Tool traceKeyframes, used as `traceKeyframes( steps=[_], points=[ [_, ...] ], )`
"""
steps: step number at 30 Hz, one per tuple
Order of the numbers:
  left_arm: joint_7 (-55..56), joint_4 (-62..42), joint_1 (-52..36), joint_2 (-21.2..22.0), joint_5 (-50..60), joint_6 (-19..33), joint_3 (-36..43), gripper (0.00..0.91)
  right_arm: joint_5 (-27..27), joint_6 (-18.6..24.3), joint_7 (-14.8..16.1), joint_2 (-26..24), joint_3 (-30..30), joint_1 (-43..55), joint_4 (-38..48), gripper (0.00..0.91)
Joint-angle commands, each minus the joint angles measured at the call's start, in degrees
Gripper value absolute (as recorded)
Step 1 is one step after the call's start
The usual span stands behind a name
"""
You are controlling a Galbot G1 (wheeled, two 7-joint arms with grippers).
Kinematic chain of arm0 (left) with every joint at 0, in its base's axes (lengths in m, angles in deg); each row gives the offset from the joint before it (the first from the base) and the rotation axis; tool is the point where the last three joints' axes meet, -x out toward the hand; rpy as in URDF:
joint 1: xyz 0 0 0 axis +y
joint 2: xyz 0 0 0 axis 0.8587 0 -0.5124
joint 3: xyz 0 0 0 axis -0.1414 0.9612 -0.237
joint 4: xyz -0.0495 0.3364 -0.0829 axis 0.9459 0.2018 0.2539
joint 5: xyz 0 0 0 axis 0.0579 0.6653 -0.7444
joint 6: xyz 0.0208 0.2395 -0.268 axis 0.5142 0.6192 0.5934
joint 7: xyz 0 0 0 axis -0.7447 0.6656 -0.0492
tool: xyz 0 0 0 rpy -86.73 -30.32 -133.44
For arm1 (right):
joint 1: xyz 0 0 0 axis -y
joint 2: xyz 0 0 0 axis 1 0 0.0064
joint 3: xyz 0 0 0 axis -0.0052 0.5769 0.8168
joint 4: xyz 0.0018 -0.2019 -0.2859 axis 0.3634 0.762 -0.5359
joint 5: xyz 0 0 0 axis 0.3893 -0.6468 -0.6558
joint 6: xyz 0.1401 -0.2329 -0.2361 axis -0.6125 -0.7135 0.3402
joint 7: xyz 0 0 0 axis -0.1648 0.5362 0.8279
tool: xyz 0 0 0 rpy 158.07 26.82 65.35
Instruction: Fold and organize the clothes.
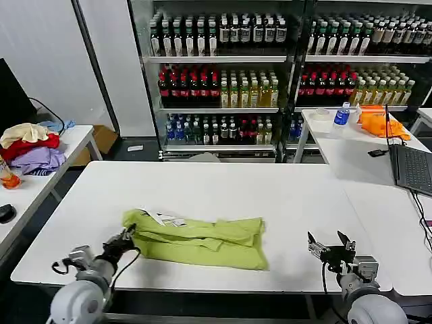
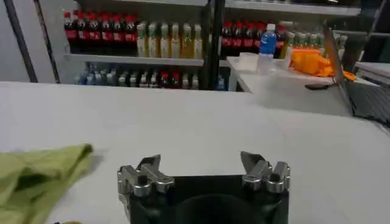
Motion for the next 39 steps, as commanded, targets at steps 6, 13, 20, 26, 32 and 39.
traceKeyframes(
  steps=[6, 13, 20, 26, 32, 39],
  points=[
    [-0.3, 11.0, -2.4, 1.9, -20.7, 0.7, 5.9, 0.02, -0.3, 0.0, 0.0, -0.5, 0.7, 0.6, 0.3, 0.907],
    [-0.8, 8.7, -5.4, 6.2, -21.5, 2.5, 14.8, 0.02, -0.6, 0.0, 0.0, -1.0, 1.8, 1.7, 0.5, 0.907],
    [-0.9, 2.8, -9.3, 10.2, -18.4, 2.8, 22.3, 0.02, -0.5, 0.0, 0.1, -1.9, 2.4, 3.1, 1.4, 0.907],
    [-1.0, -1.2, -11.3, 12.1, -14.8, 2.8, 27.6, 0.02, -0.3, -0.1, 0.1, -2.4, 3.1, 4.3, 1.9, 0.907],
    [-2.2, -5.4, -13.4, 13.5, -10.1, 3.4, 31.0, 0.02, -0.1, -0.1, 0.2, -2.7, 3.3, 5.0, 2.5, 0.907],
    [-3.3, -5.8, -14.6, 14.4, -8.9, 2.7, 32.0, 0.907, -0.2, 0.0, 0.2, -2.7, 3.6, 5.5, 3.1, 0.907]
  ],
)
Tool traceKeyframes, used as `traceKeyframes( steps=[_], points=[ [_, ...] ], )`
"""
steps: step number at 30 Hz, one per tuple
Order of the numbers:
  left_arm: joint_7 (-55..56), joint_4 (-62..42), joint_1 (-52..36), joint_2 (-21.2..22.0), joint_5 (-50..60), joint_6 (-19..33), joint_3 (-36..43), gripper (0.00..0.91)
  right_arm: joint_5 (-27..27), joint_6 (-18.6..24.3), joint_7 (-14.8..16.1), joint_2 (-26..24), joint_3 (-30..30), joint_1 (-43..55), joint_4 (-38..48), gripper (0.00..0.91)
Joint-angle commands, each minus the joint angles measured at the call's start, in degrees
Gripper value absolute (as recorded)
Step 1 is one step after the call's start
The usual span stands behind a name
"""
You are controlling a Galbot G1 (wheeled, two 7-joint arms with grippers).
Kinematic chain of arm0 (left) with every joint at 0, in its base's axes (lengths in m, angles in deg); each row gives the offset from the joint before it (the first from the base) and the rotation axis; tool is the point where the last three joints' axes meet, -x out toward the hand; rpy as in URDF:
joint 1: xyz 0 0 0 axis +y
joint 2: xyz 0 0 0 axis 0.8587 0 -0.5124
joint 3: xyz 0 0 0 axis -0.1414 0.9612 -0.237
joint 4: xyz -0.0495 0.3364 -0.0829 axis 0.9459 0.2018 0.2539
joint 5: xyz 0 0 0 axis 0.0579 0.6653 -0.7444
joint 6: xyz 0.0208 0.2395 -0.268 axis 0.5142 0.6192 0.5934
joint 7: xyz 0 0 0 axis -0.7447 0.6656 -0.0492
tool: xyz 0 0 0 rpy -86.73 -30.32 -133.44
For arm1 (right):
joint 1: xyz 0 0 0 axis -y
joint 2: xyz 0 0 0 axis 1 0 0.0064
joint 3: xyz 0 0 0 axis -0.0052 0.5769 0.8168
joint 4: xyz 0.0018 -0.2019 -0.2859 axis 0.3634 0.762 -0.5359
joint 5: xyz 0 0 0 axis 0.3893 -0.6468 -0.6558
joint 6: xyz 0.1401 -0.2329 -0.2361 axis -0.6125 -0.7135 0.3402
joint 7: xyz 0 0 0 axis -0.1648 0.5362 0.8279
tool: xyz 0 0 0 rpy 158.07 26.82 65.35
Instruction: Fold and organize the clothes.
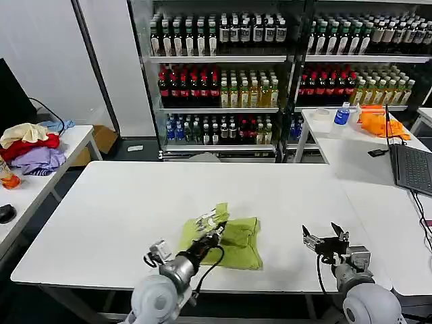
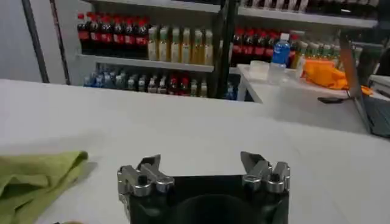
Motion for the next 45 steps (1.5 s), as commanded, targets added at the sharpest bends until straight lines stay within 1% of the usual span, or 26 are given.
traceKeyframes(
  steps=[1, 5, 11, 14, 18, 24, 31, 34, 42, 45],
  points=[
    [-1.7, -4.0, -3.3, 2.4, 4.1, -0.3, 6.0, 0.907, -0.1, 0.0, -0.1, 0.0, 0.4, 0.7, 0.4, 0.907],
    [-3.2, -3.7, -3.6, 2.5, 4.7, -0.1, 6.2, 0.907, -0.3, 0.0, -0.2, 0.1, 0.6, 0.9, 0.7, 0.907],
    [-4.8, -1.5, -2.4, 0.5, 5.8, 0.3, 6.3, 0.907, -0.2, 0.0, -0.2, 0.1, 0.6, 1.0, 0.7, 0.907],
    [-4.8, 0.2, -1.8, 0.0, 5.6, 0.3, 4.7, 0.907, -0.3, -0.1, -0.2, 0.4, 0.6, 1.0, 0.7, 0.907],
    [-4.4, 1.2, -0.6, -1.7, 8.2, 0.3, 1.1, 0.907, -0.3, -0.2, -0.2, 0.5, 0.5, 1.0, 0.5, 0.907],
    [-2.4, -1.6, 0.1, -6.2, 13.3, 0.4, -4.3, 0.907, -0.3, -0.2, -0.1, 0.2, 0.3, 0.9, 0.3, 0.907],
    [-1.8, -4.0, 1.8, -8.2, 13.6, -2.0, -8.7, 0.907, -0.2, -0.2, -0.1, 0.2, 0.4, 0.9, 0.2, 0.907],
    [-1.9, -4.7, 2.7, -8.2, 12.7, -2.3, -8.4, 0.907, -0.3, -0.2, 0.0, 0.2, 0.4, 0.8, 0.1, 0.907],
    [-2.1, -6.2, 2.6, -5.7, 11.1, -3.7, -6.6, 0.907, 0.2, -0.3, 0.1, -0.2, 0.0, 0.2, -0.5, 0.907],
    [-2.0, -6.2, 2.6, -4.9, 6.9, -4.6, -6.2, 0.907, 0.3, -0.3, 0.1, -0.3, -0.3, -0.1, -0.7, 0.907]
  ],
)
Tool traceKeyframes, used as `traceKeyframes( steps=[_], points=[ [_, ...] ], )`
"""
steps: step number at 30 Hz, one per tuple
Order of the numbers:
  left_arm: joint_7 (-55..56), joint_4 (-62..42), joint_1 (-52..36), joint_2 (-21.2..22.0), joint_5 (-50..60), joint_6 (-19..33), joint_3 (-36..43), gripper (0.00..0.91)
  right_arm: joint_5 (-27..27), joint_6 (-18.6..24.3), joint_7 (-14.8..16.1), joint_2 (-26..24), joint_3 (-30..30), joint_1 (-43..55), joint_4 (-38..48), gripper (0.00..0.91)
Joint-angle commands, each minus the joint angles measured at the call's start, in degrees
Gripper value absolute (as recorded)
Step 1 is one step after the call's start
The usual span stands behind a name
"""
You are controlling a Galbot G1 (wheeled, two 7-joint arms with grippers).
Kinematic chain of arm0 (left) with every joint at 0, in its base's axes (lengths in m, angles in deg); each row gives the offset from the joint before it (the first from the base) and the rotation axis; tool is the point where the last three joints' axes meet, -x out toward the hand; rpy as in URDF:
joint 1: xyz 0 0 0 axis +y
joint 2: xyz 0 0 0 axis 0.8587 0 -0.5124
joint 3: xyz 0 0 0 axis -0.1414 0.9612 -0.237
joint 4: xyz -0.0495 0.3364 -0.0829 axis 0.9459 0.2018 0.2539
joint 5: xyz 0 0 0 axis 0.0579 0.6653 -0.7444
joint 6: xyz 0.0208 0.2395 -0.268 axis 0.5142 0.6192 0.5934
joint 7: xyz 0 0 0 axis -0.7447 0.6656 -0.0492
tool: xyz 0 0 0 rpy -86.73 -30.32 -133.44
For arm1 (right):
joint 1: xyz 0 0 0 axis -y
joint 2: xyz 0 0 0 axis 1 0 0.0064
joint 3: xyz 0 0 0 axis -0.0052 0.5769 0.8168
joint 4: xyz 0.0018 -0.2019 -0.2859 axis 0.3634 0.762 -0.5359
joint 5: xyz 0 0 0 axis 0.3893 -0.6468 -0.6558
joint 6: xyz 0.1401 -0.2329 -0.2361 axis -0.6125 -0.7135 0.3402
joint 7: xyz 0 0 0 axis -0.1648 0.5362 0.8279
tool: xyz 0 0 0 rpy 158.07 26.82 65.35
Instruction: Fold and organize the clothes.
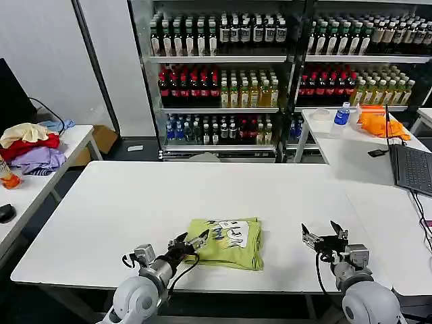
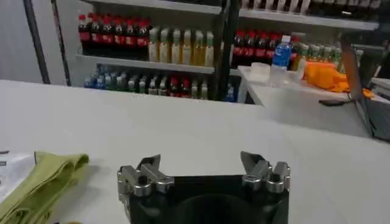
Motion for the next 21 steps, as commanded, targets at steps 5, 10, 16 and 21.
traceKeyframes(
  steps=[5, 10, 16, 21],
  points=[
    [-0.2, -1.5, -0.4, 2.5, -9.4, -2.7, -0.6, 0.907, 0.3, 0.1, 0.1, -0.3, -0.5, -0.8, -0.4, 0.907],
    [0.2, -4.3, -2.0, 3.2, -11.0, -2.1, -0.8, 0.595, 0.3, 0.1, 0.0, -0.4, -0.4, -0.8, -0.4, 0.907],
    [0.1, -5.7, -2.0, 2.9, -13.1, -1.6, -1.7, 0.171, 0.3, 0.1, 0.0, -0.6, -0.4, -0.7, -0.3, 0.907],
    [-0.3, -6.2, -1.8, 3.0, -15.2, -2.0, -2.3, 0.081, 0.3, -0.1, -0.1, -0.6, -0.4, -0.6, -0.4, 0.907]
  ],
)
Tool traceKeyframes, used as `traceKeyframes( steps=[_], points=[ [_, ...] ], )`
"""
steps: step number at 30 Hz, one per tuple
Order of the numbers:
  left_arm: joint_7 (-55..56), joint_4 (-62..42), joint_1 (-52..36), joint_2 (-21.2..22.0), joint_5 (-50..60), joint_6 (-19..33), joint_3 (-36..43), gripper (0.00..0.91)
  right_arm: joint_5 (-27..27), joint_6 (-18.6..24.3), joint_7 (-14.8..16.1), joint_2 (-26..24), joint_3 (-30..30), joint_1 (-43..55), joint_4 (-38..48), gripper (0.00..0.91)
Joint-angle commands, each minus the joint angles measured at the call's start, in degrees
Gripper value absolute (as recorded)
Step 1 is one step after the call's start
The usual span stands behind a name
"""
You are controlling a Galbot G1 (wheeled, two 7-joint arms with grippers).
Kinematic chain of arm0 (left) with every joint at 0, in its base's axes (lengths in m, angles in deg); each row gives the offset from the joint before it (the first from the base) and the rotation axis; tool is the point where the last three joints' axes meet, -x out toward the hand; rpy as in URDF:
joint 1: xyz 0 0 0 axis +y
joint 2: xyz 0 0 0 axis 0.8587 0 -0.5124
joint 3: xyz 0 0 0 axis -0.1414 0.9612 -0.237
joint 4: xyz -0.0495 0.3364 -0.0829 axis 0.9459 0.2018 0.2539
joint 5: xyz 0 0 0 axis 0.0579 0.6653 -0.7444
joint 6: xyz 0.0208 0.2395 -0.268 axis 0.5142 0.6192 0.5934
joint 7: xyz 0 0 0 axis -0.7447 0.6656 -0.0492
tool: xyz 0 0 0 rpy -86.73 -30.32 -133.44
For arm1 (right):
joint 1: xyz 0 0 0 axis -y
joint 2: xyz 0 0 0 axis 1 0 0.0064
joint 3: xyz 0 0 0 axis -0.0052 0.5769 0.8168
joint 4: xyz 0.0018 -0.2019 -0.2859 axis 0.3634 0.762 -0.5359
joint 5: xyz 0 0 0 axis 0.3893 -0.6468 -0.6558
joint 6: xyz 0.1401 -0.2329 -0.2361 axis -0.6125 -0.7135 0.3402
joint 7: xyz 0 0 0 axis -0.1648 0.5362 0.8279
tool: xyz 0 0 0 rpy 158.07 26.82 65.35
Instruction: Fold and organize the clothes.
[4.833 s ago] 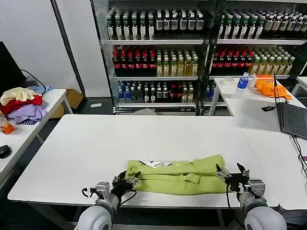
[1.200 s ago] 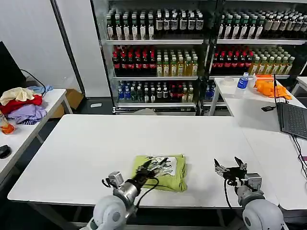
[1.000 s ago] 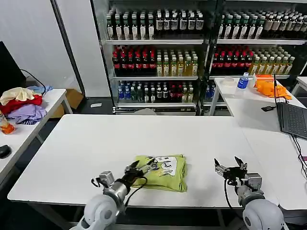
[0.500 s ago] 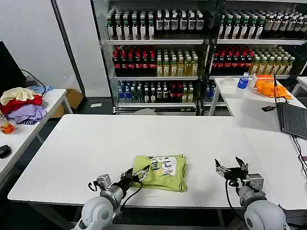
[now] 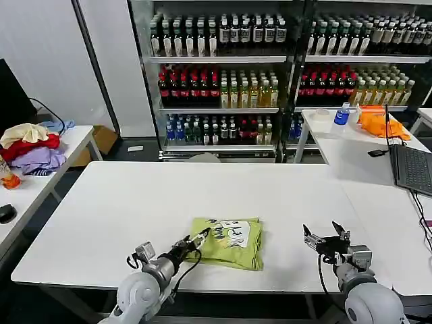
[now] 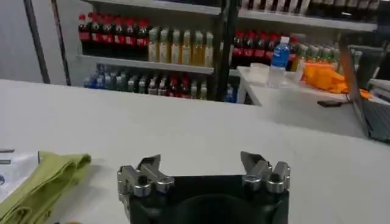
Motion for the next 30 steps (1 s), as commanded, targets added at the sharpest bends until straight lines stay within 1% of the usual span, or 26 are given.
traceKeyframes(
  steps=[1, 9, 14, 17, 19, 20, 21, 22, 24, 25, 26, 27, 28, 30],
  points=[
    [0.0, -2.1, -0.2, 0.7, -5.1, -0.7, -0.6, 0.081, 0.0, -0.1, -0.1, 0.0, 0.0, 0.0, -0.1, 0.907],
    [-0.4, -0.9, 0.3, 0.9, -9.5, -0.5, -2.7, 0.071, 0.0, -0.3, -0.2, 0.2, -0.1, -0.2, -0.5, 0.907],
    [0.3, 1.5, 1.5, 0.7, -12.3, -0.8, -7.7, 0.06, 0.1, -0.5, -0.3, 0.0, -0.3, -0.1, -1.1, 0.907],
    [1.3, 4.5, 2.2, -1.6, -12.2, -1.1, -13.5, 0.05, 0.7, -0.5, -0.3, 0.2, -0.8, -0.1, -1.4, 0.907],
    [0.8, 6.7, 3.1, -5.6, -10.3, -2.0, -20.2, 0.04, 1.1, -0.3, -0.2, 0.2, -0.9, 0.3, -1.3, 0.907],
    [0.5, 7.1, 3.3, -7.9, -9.9, -2.3, -22.3, 0.04, 1.2, -0.2, -0.2, 0.2, -0.9, 0.4, -1.3, 0.907],
    [-0.2, 7.4, 3.7, -11.6, -9.4, -2.8, -25.2, 0.04, 1.3, -0.2, -0.2, 0.1, -0.8, 0.7, -1.4, 0.907],
    [-2.0, 7.3, 4.4, -16.6, -8.4, -4.0, -30.8, 0.03, 1.6, -0.1, -0.1, 0.0, -0.8, 1.3, -1.4, 0.907],
    [-4.6, 6.0, 5.1, -22.1, -7.3, -4.7, -36.6, 0.03, 1.9, 0.0, -0.1, -0.1, -0.7, 1.8, -1.5, 0.907],
    [-7.7, 4.2, 5.4, -28.1, -6.5, -6.4, -42.5, 0.03, 2.1, 0.1, -0.1, -0.1, -0.7, 2.3, -1.6, 0.907],
    [-10.4, 3.0, 5.4, -31.3, -6.0, -7.9, -45.2, 0.03, 2.3, 0.2, 0.0, -0.2, -0.7, 2.5, -1.6, 0.907],
    [-11.8, 2.1, 5.5, -33.5, -4.5, -7.8, -46.3, 0.03, 2.4, 0.2, 0.0, -0.2, -0.7, 2.6, -1.6, 0.907],
    [-13.9, 1.2, 5.2, -38.5, -1.7, -7.8, -48.3, 0.03, 2.6, 0.4, 0.0, -0.1, -0.7, 2.9, -1.6, 0.907],
    [-15.1, 1.7, 4.8, -41.7, 0.8, -7.9, -48.8, 0.03, 2.8, 0.5, 0.1, 0.2, -0.6, 3.4, -1.6, 0.907]
  ],
)
